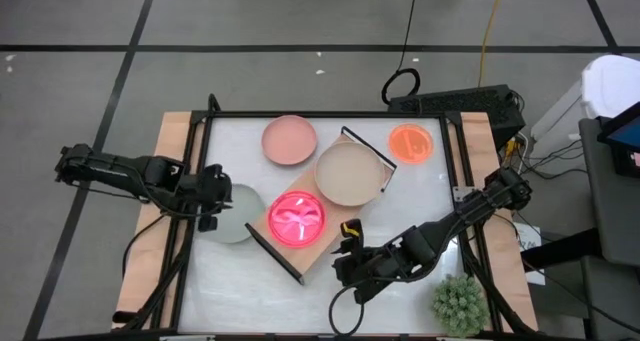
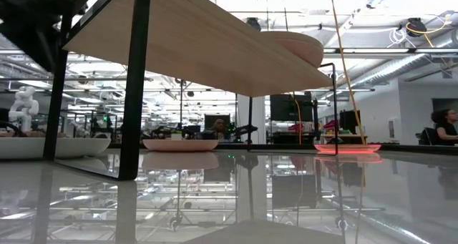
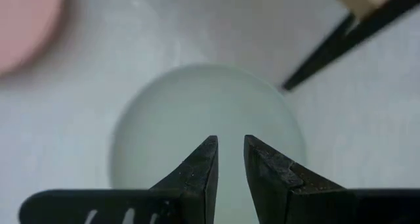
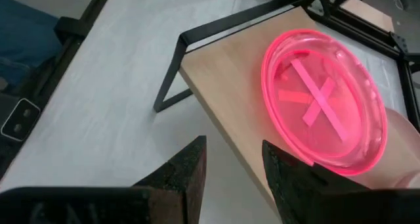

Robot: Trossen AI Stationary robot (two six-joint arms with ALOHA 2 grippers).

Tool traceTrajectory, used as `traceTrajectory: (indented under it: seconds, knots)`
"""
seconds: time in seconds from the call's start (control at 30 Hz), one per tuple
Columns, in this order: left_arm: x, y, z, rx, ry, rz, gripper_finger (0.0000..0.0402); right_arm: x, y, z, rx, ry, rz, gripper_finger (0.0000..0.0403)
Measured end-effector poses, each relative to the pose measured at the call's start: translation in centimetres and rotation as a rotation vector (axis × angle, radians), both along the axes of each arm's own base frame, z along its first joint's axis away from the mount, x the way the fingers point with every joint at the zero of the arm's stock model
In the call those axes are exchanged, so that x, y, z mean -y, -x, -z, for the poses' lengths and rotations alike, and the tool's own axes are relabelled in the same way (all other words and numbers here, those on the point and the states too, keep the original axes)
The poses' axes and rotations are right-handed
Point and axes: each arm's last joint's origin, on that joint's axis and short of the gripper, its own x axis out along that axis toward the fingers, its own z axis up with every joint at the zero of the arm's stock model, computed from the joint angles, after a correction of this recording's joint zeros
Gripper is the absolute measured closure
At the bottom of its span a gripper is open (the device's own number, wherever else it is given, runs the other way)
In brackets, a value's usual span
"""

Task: Place and stack plates onto a shelf
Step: Stack the big gray plate on top of the big brown plate on the shelf

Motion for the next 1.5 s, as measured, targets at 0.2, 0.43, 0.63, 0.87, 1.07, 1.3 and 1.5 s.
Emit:
traceTrajectory:
  seconds: [0.2, 0.43, 0.63, 0.87, 1.07, 1.3, 1.5]
  knots:
    - [1.3, 0.5, 2.0, -0.073, 0.059, 0.013, 0.032, 0.0, 0.1, 0.0, -0.008, -0.001, 0.005, 0.0273]
    - [3.0, 0.6, 1.9, -0.042, 0.125, 0.044, 0.032, 0.1, 0.2, 0.2, -0.024, -0.005, 0.021, 0.0273]
    - [4.5, 0.3, 2.6, -0.086, 0.095, 0.065, 0.032, 0.1, 0.2, 0.2, -0.024, -0.004, 0.02, 0.0273]
    - [6.9, -1.1, 3.3, -0.052, 0.117, 0.098, 0.032, 0.1, 0.2, 0.2, -0.024, -0.015, 0.031, 0.0273]
    - [7.9, -1.8, 4.9, -0.134, 0.049, 0.049, 0.032, -0.1, 0.4, 0.2, -0.027, -0.012, 0.023, 0.0273]
    - [9.1, -2.1, 6.0, -0.126, -0.019, 0.014, 0.032, -0.3, 0.6, 0.2, -0.034, -0.022, 0.033, 0.0273]
    - [9.2, -1.2, 7.3, -0.128, -0.039, -0.027, 0.032, -0.7, 0.8, 0.3, -0.034, -0.02, 0.02, 0.0273]
